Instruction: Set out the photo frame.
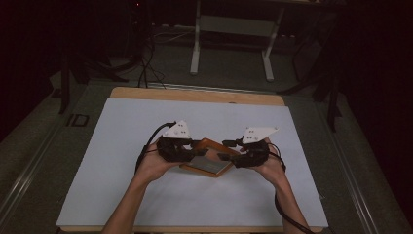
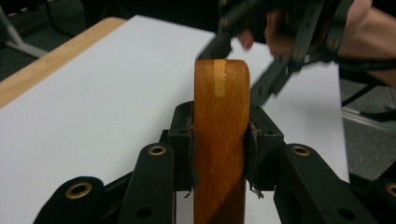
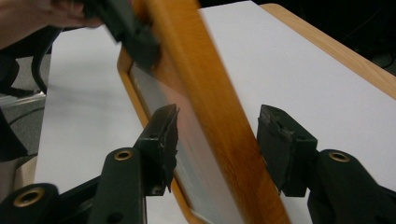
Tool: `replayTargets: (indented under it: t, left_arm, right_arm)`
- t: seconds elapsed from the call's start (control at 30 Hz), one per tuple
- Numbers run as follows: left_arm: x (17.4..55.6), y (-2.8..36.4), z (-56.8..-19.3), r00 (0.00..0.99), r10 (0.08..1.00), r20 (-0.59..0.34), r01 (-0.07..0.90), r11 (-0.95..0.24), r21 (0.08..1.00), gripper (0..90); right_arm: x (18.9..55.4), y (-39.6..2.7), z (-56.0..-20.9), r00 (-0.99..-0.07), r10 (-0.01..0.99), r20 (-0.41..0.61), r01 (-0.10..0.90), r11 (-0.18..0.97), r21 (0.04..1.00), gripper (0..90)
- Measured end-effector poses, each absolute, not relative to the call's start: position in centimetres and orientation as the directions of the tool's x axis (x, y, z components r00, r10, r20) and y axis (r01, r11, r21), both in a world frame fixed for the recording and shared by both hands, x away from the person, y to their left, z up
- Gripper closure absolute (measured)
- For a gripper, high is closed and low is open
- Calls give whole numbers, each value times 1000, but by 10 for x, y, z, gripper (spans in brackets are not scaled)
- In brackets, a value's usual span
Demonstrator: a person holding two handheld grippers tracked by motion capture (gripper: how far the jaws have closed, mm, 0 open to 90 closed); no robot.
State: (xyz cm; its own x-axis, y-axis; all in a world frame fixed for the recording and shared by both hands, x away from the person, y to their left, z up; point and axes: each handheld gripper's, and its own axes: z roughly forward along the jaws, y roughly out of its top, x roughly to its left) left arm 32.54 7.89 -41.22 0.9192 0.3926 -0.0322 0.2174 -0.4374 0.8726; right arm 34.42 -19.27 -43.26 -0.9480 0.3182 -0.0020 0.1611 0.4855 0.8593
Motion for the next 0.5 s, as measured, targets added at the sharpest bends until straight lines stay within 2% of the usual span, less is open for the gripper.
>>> replayTargets:
  t: [0.17, 0.5]
  left_arm:
    - [329, 69, -405, 920, 390, -30, 215, -439, 872, 681]
    - [327, 62, -405, 953, 299, -41, 177, -442, 879, 680]
  right_arm:
    - [341, -190, -434, -949, 314, -24, 145, 503, 852, 508]
    - [338, -191, -429, -961, 270, -51, 91, 487, 868, 525]
